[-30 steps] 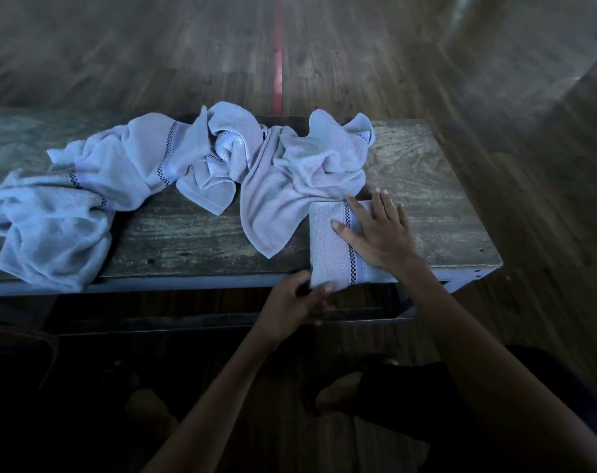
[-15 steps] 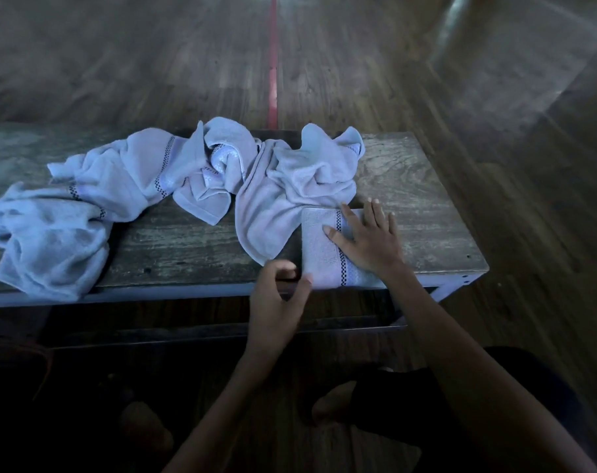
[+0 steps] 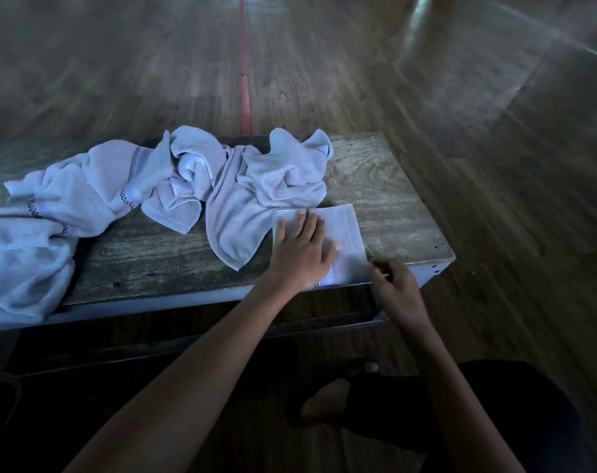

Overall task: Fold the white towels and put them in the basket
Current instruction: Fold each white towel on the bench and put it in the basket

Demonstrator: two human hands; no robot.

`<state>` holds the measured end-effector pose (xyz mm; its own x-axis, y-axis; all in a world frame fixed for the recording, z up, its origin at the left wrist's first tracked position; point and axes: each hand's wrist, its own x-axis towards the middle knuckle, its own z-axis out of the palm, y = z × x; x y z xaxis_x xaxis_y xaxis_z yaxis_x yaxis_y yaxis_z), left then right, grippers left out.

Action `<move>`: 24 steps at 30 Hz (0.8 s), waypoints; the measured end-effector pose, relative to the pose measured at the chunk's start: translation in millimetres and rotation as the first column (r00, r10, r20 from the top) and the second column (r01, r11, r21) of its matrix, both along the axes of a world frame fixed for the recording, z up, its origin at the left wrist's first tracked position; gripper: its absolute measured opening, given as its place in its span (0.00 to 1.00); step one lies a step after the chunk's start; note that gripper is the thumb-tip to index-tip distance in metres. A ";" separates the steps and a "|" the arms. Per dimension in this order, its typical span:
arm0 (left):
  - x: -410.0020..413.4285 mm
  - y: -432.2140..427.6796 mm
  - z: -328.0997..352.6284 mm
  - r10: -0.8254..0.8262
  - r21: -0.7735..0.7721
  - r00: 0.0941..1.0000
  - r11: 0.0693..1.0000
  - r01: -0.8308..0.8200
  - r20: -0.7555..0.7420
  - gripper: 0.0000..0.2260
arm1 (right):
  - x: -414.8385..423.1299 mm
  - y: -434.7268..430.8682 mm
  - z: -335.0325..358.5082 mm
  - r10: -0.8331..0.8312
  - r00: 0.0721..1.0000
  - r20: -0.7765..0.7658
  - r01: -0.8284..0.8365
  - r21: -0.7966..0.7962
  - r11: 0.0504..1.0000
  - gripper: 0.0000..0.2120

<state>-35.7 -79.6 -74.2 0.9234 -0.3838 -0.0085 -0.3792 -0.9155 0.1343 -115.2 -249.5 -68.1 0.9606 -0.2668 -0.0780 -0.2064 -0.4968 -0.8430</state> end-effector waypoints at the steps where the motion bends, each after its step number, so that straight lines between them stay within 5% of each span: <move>1: -1.8 0.5 -2.7 0.003 0.004 1.000 1.000 -0.003 0.030 0.31 | -5.2 3.4 -2.0 0.007 1.000 -0.015 -0.006 0.069 0.998 0.14; 6: -3.5 -0.4 -5.1 0.025 -0.033 0.997 0.999 -0.023 0.077 0.38 | -11.6 11.1 -3.0 -0.031 0.999 -0.034 0.042 0.398 0.916 0.10; 8: -4.1 -1.3 -4.8 0.034 -0.044 0.996 0.999 -0.030 0.086 0.38 | -11.6 12.3 -4.7 0.009 1.000 -0.023 0.002 0.414 0.910 0.09; 17: -0.5 0.4 -4.3 0.051 -0.035 0.995 0.998 -0.049 0.088 0.36 | -7.7 -7.2 1.4 0.124 0.990 -0.075 -0.116 0.104 0.988 0.13; 21: 3.0 10.4 3.2 0.020 -0.168 0.996 0.986 -0.005 0.090 0.35 | 7.6 -7.5 20.1 -0.019 0.999 0.049 0.018 0.036 0.999 0.15; 24: -6.5 21.7 9.7 0.222 -0.305 0.965 0.937 -0.171 0.141 0.27 | 44.5 -4.3 22.2 0.006 0.999 0.044 0.004 -0.218 0.976 0.25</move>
<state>-42.3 -57.9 -64.6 0.9582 -0.1565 0.2394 -0.2360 -0.9056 0.3524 -70.7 -253.8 -45.9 0.9620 -0.2719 0.0245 -0.1709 -0.6699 -0.7225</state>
